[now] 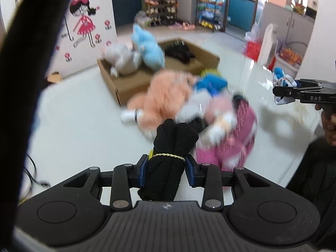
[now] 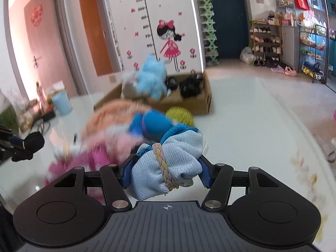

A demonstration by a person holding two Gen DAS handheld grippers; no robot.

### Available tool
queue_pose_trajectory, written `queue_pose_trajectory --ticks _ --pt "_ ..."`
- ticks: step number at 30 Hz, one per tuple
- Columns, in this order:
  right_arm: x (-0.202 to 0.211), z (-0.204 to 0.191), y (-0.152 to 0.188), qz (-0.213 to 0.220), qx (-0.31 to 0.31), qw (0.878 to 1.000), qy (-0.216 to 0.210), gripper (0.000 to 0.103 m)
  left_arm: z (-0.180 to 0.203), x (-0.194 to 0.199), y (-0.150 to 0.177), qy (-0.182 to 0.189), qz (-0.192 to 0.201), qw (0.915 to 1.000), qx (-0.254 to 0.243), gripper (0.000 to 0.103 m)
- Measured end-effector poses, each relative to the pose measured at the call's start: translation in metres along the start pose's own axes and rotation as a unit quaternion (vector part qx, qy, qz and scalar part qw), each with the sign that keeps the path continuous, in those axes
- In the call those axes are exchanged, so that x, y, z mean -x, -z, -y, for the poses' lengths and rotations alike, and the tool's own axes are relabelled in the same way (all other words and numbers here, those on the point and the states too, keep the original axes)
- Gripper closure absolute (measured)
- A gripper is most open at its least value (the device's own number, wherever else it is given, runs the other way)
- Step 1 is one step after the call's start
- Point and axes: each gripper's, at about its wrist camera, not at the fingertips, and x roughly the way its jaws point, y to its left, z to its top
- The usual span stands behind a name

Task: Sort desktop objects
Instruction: 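Carry both socks into the cardboard box and open both tools to release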

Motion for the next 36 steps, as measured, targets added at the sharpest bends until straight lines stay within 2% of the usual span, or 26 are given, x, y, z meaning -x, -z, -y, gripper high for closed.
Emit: queue_pose_trajectory --ticks 4,7,11,15,18,21,26,31,34,36 --pt "-0.007 0.004 -0.046 0.027 0.025 0.999 0.001 0.038 -0.01 -0.001 -0.049 -0.01 0.029 0.9993 0.023 0.07" --pt "-0.024 0.003 -0.08 0.038 0.05 0.998 -0.006 0.038 -0.022 -0.016 -0.091 -0.019 0.041 0.9976 0.053 0.07" --pt "-0.068 0.001 -0.126 0.03 0.081 0.996 -0.011 0.038 -0.04 -0.059 -0.141 -0.025 0.038 0.9949 0.09 0.07" --pt "-0.123 -0.006 -0.154 0.003 0.119 0.993 -0.017 0.038 -0.055 -0.114 -0.167 -0.037 0.02 0.9938 0.103 0.07" --pt "-0.17 -0.008 -0.163 -0.024 0.128 0.991 -0.03 0.038 -0.067 -0.153 -0.173 -0.033 -0.003 0.9925 0.117 0.07" --pt "-0.212 -0.01 -0.168 -0.052 0.138 0.989 -0.024 0.037 -0.074 -0.184 -0.173 -0.041 -0.021 0.9918 0.119 0.07" --pt "-0.264 -0.015 -0.161 -0.085 0.16 0.983 -0.022 0.037 -0.081 -0.214 -0.174 -0.044 -0.037 0.9909 0.122 0.07" --pt "-0.289 -0.021 -0.15 -0.108 0.181 0.977 -0.013 0.036 -0.08 -0.227 -0.167 -0.038 -0.053 0.9911 0.116 0.07" --pt "-0.289 -0.03 -0.146 -0.102 0.2 0.974 0.009 0.03 -0.075 -0.221 -0.165 -0.047 -0.057 0.9918 0.104 0.069" --pt "-0.28 -0.031 -0.149 -0.091 0.198 0.976 0.008 0.025 -0.073 -0.213 -0.164 -0.051 -0.054 0.9924 0.098 0.068"
